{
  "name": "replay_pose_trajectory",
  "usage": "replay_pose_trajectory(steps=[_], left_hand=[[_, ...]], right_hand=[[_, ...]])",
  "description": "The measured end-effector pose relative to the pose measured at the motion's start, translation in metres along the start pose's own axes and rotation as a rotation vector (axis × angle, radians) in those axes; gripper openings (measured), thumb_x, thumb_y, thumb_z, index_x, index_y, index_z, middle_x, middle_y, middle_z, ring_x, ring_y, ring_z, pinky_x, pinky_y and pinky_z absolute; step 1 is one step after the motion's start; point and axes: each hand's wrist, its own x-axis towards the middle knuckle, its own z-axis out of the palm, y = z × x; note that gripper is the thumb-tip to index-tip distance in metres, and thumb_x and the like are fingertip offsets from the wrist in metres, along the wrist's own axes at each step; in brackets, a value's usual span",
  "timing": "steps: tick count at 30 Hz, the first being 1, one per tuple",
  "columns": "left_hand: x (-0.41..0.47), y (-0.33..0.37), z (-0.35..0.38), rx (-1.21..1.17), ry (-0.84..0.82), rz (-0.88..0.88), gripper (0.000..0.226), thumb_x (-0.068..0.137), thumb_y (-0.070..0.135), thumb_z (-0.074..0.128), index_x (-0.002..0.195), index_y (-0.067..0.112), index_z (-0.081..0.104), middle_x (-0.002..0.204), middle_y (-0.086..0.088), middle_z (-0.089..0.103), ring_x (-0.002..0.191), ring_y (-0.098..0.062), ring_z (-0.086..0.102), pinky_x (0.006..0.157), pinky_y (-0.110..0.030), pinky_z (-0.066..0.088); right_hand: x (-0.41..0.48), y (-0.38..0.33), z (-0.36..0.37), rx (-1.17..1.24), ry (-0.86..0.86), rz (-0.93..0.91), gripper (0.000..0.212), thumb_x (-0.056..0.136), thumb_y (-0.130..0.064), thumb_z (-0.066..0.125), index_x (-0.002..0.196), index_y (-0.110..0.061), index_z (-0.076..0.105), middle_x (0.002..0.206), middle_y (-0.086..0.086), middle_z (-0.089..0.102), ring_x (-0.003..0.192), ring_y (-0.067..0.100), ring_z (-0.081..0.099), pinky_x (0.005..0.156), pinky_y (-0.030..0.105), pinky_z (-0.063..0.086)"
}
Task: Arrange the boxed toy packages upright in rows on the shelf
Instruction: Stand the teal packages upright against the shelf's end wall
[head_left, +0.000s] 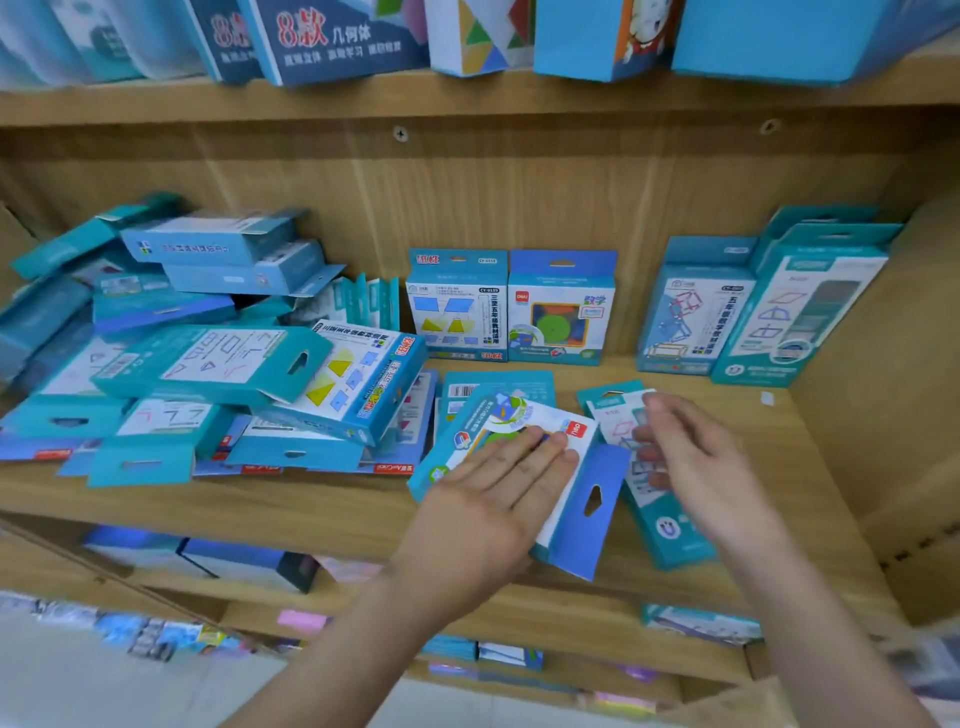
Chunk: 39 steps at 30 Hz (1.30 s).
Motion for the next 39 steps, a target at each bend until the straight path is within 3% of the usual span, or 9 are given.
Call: replay_pose_trajectory(steps=[3,6,10,12,15,20,28,34,39], left_hand=[[0.016,0.022,0.003,-0.031,0.057,-0.156,0.058,0.069,0.020,0.059,0.126,0.008,0.060,0.131,-0.007,0.058,0.120,-0.022,0.057,0.099,-0.038,0.046],[0.031,0.056,0.003,-0.139,-0.055,-0.287,0.062,0.076,0.025,0.037,0.134,0.008,0.050,0.139,-0.005,0.052,0.127,-0.023,0.050,0.104,-0.042,0.041],[0.039,0.063,-0.010,-0.362,-0.127,-0.233,0.083,0.077,0.042,0.050,0.150,0.019,0.016,0.157,0.010,0.014,0.144,-0.003,0.009,0.118,-0.028,0.005],[0.047,0.049,-0.026,-0.751,-0.094,-0.350,0.078,0.077,0.039,0.060,0.146,0.027,0.026,0.151,0.016,0.026,0.138,0.005,0.018,0.115,-0.018,0.015],[0.054,0.022,-0.031,-0.758,0.122,-0.458,0.063,0.079,0.040,0.065,0.136,0.038,0.037,0.135,0.027,0.039,0.127,0.008,0.034,0.104,-0.009,0.026],[0.055,0.011,-0.026,-1.270,-0.126,-0.536,0.039,0.076,0.028,0.068,0.113,0.022,0.061,0.110,0.003,0.071,0.102,-0.013,0.066,0.088,-0.029,0.052],[0.056,0.022,-0.012,-1.398,0.224,-0.766,0.022,0.090,0.002,0.056,0.111,0.010,0.054,0.107,-0.005,0.070,0.099,-0.018,0.066,0.078,-0.026,0.054],[0.087,-0.014,-0.017,-1.054,0.301,-0.651,0.030,0.091,0.005,0.058,0.118,0.016,0.052,0.119,0.003,0.064,0.111,-0.011,0.059,0.093,-0.023,0.046],[0.080,-0.051,0.015,-0.199,-0.286,-0.601,0.059,0.094,0.049,0.042,0.145,0.023,0.030,0.151,0.004,0.033,0.139,-0.016,0.025,0.113,-0.035,0.020]], right_hand=[[-0.034,-0.012,0.006,0.449,-0.300,0.210,0.034,0.078,-0.035,0.063,0.110,-0.024,0.063,0.099,0.001,0.074,0.087,0.015,0.071,0.072,0.032,0.056],[-0.047,-0.007,0.008,0.612,-0.280,0.150,0.053,0.068,-0.017,0.069,0.120,-0.021,0.059,0.110,0.002,0.072,0.104,0.021,0.067,0.089,0.040,0.051],[-0.044,0.001,-0.022,0.631,-0.240,0.101,0.056,0.069,-0.007,0.069,0.122,-0.017,0.058,0.107,0.011,0.072,0.094,0.026,0.069,0.078,0.036,0.056],[-0.041,0.002,-0.041,0.562,-0.271,0.022,0.056,0.070,-0.003,0.068,0.122,-0.017,0.058,0.107,0.012,0.072,0.093,0.027,0.069,0.079,0.037,0.057],[-0.037,0.000,-0.059,0.465,-0.328,-0.074,0.054,0.068,-0.004,0.073,0.119,-0.019,0.061,0.106,0.013,0.072,0.091,0.026,0.069,0.082,0.038,0.055],[-0.027,0.001,-0.066,0.483,-0.278,-0.134,0.070,0.044,-0.037,0.093,0.108,-0.022,0.068,0.101,0.012,0.073,0.082,0.023,0.068,0.072,0.031,0.057],[-0.015,0.000,-0.042,0.527,-0.134,-0.115,0.067,0.054,-0.040,0.088,0.114,-0.027,0.060,0.099,0.005,0.074,0.089,0.018,0.070,0.074,0.031,0.056],[0.030,-0.025,-0.035,0.262,-0.033,-0.344,0.038,0.079,0.003,0.070,0.100,-0.027,0.060,0.089,-0.009,0.072,0.079,0.000,0.064,0.073,0.013,0.048],[0.094,-0.044,-0.020,0.021,-0.027,-0.477,0.034,0.080,-0.001,0.071,0.100,-0.023,0.056,0.093,-0.012,0.068,0.083,0.001,0.065,0.082,0.025,0.053]])
